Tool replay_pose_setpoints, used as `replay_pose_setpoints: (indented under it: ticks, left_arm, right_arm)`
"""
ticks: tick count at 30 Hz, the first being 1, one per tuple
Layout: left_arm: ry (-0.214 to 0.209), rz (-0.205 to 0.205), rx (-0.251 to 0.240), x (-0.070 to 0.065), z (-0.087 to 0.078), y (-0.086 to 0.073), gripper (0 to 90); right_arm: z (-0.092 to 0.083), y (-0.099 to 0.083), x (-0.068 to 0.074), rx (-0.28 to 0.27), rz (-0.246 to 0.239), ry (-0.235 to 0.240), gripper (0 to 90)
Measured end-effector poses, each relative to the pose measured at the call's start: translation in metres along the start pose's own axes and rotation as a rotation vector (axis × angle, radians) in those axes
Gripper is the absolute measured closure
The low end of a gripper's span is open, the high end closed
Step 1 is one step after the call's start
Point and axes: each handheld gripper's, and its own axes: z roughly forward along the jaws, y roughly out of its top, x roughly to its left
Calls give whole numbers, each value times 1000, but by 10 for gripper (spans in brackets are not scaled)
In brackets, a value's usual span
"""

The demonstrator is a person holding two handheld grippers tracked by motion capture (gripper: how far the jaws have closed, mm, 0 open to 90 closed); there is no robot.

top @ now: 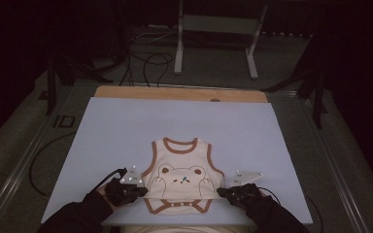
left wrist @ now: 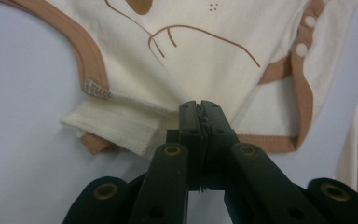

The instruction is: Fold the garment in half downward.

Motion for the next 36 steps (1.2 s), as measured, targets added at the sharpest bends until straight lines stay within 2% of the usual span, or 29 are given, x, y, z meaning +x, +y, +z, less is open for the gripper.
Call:
replay_pose_setpoints:
  ticks: [4,14,21,28,31,32,36]
  left_arm:
    - [-12,-12,-8,1,2,-3,888]
    - [-19,-16,-17,1,4,-6,882]
    - [-11,7,-21,0,5,-7,872]
    - [-1,29,-27,-3,6,-7,816]
    - [0,20,-35,-3,6,-7,789]
    - [-2,26,-32,-3,5,-7,784]
    - [-4,31,-38,-3,4,-6,669]
  right_arm:
    - [-1,-5,1,-9,20,5,892]
    - [4,-12,0,1,26,7,888]
    - [9,-14,1,17,16,3,885]
    - [9,-14,1,15,18,7,868]
    - [9,-14,1,13,22,23,816]
    - [9,-14,1,15,27,29,780]
    - [5,-12,0,-13,48,49,592]
